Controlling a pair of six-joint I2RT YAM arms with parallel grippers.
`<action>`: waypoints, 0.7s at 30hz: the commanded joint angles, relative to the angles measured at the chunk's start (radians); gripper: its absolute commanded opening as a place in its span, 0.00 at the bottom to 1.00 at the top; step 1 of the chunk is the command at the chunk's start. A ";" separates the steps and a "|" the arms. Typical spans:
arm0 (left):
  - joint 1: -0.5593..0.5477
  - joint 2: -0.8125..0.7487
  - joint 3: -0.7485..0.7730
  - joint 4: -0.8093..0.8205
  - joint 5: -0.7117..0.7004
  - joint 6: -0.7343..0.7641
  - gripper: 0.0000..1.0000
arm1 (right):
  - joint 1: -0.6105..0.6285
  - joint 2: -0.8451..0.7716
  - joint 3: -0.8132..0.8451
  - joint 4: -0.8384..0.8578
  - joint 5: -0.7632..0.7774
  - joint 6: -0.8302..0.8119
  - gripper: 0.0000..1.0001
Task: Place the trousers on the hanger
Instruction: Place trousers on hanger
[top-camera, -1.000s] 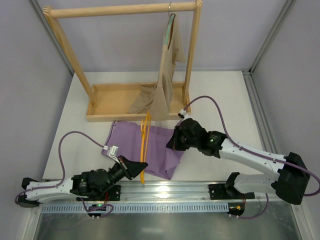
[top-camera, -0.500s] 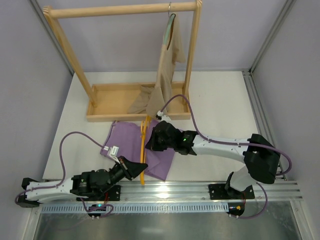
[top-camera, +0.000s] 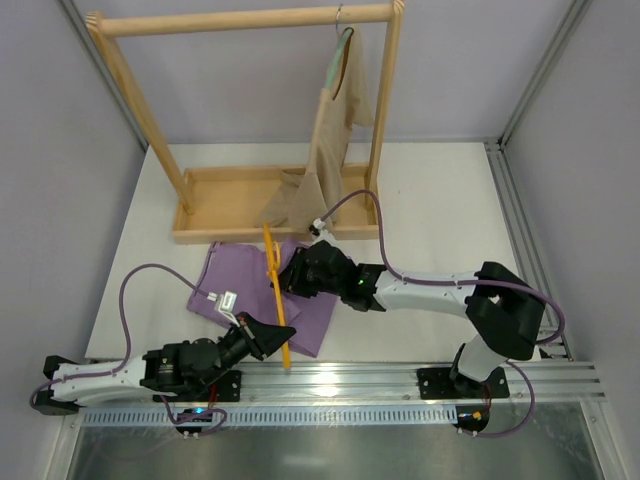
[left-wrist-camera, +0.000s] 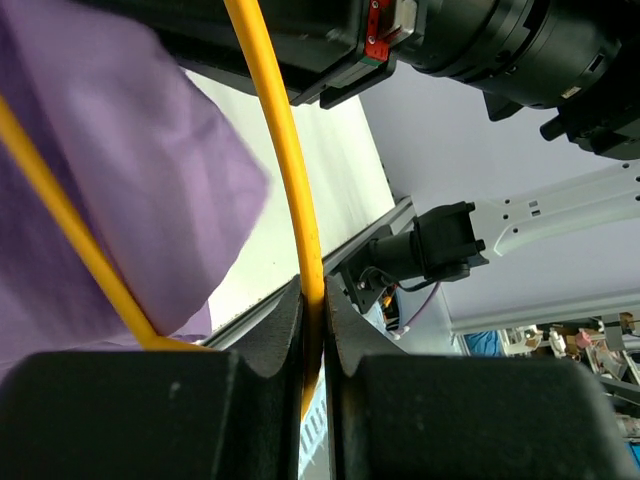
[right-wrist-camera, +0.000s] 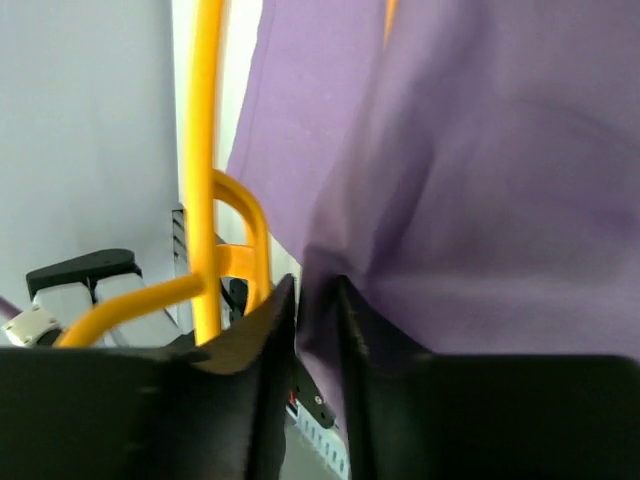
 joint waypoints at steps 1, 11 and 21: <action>-0.006 -0.039 -0.084 -0.142 -0.012 -0.030 0.01 | 0.012 0.003 0.003 0.201 -0.037 0.030 0.30; -0.006 -0.040 -0.087 -0.156 -0.014 -0.035 0.00 | 0.010 -0.131 -0.099 0.025 -0.011 -0.036 0.58; -0.006 -0.050 -0.085 -0.144 -0.008 -0.024 0.00 | 0.024 -0.295 -0.165 -0.043 0.037 -0.105 0.62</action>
